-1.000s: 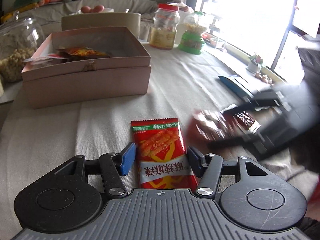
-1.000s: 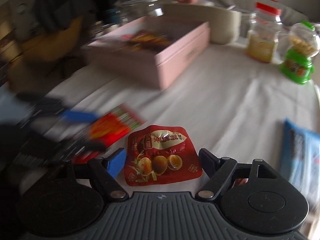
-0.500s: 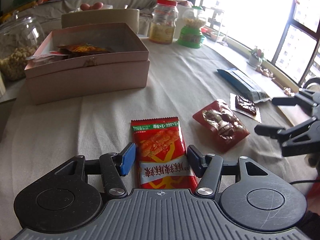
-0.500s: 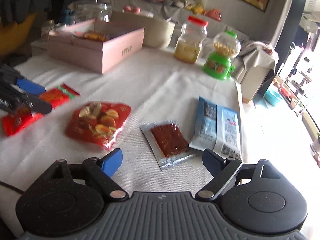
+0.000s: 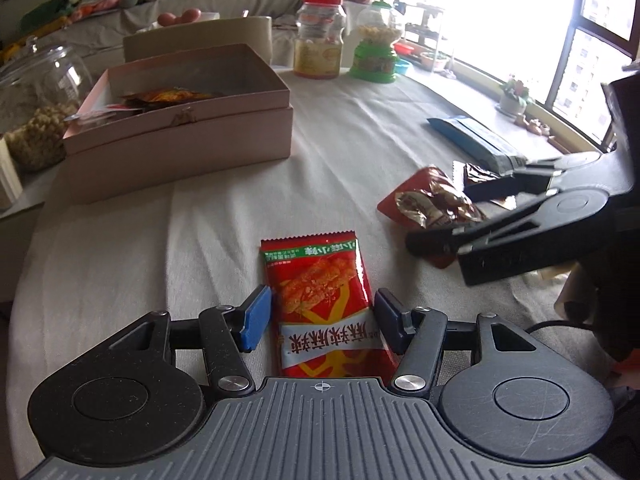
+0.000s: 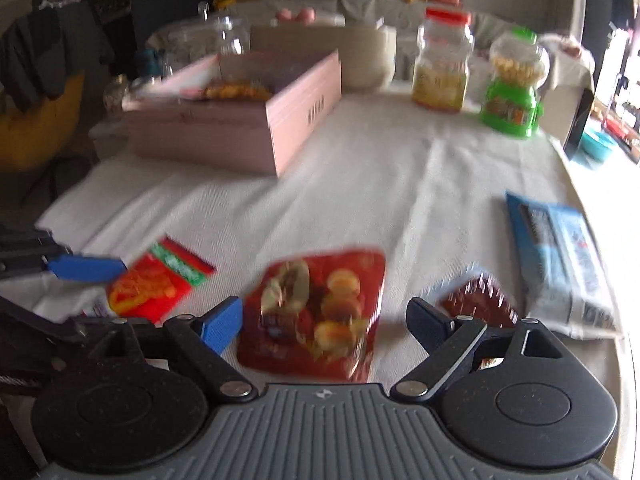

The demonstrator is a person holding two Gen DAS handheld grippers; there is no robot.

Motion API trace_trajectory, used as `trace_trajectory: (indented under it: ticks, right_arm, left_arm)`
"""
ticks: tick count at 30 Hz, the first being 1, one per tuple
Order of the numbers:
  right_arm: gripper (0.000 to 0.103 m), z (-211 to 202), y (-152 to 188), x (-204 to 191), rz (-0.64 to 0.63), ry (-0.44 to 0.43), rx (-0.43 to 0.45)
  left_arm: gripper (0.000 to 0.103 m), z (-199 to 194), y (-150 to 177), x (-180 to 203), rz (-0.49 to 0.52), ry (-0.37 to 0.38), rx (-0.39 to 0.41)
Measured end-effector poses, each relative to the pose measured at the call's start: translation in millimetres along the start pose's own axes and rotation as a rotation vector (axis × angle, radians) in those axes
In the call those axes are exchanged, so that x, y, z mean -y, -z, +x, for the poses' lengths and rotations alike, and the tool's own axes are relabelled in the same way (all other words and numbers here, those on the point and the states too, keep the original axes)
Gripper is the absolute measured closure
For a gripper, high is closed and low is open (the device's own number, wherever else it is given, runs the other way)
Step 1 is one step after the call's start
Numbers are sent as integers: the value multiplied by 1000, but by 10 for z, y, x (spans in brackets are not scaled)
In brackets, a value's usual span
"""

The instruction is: Organize snacks

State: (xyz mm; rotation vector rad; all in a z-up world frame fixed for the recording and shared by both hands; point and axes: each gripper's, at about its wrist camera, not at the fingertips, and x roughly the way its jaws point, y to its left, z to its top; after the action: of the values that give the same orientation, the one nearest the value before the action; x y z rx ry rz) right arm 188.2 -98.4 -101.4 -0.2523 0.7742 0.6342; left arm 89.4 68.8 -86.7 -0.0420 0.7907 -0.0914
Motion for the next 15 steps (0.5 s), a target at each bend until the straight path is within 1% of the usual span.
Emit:
trace_trajectory:
  ticks: [3,5,7,11,13,15]
  right_arm:
    - [6,-73,117,61,31,4,19]
    - [0,-98,191,30,26,6,23]
    - [0,-119,208,-14,25,28,14]
    - [0,-124,166,-16,43,37,-27]
    - [0,-132,172,-33,17,36,-30]
    - [0,-136,181,-27,28,36,-21]
  left_arm:
    - [40,0,-6,5,-4,-2,-3]
    - [40,4,-4,14,-2,-6,-3]
    - [40,3,1,20,-3,-9,-1]
    - [40,-10,17,9,-13,-6,-1]
    - [40,-28,33,8,-13,-5,-3]
    - [40,-47,57,9,-15,-2,-3]
